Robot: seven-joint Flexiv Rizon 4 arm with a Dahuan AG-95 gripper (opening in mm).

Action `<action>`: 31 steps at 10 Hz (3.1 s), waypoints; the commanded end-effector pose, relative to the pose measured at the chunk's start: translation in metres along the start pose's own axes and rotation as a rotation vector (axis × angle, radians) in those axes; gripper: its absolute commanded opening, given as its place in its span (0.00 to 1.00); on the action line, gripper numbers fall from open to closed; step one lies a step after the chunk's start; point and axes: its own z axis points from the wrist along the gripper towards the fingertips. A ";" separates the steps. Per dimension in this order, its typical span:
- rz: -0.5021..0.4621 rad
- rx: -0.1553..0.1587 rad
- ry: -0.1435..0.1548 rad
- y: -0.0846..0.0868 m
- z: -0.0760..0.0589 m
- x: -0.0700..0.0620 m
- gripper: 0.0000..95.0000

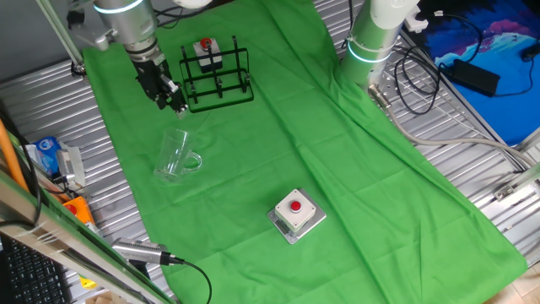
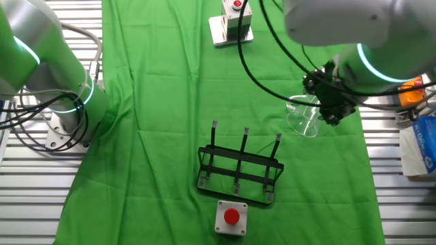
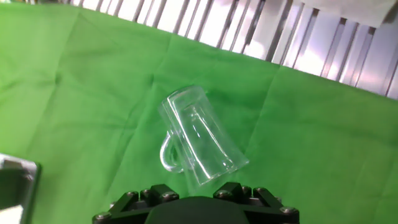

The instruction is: Take the cup off the cup rack

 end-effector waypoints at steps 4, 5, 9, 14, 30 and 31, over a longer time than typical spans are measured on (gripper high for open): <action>-0.053 -0.022 0.009 0.000 0.001 0.000 0.60; -0.047 -0.024 0.002 0.000 0.001 0.000 0.60; 0.020 -0.014 -0.025 -0.001 0.004 0.001 0.60; 0.064 0.021 -0.102 -0.023 0.041 -0.008 0.60; 0.093 0.003 -0.114 -0.016 0.089 -0.045 0.60; 0.067 0.019 -0.104 -0.010 0.092 -0.058 0.60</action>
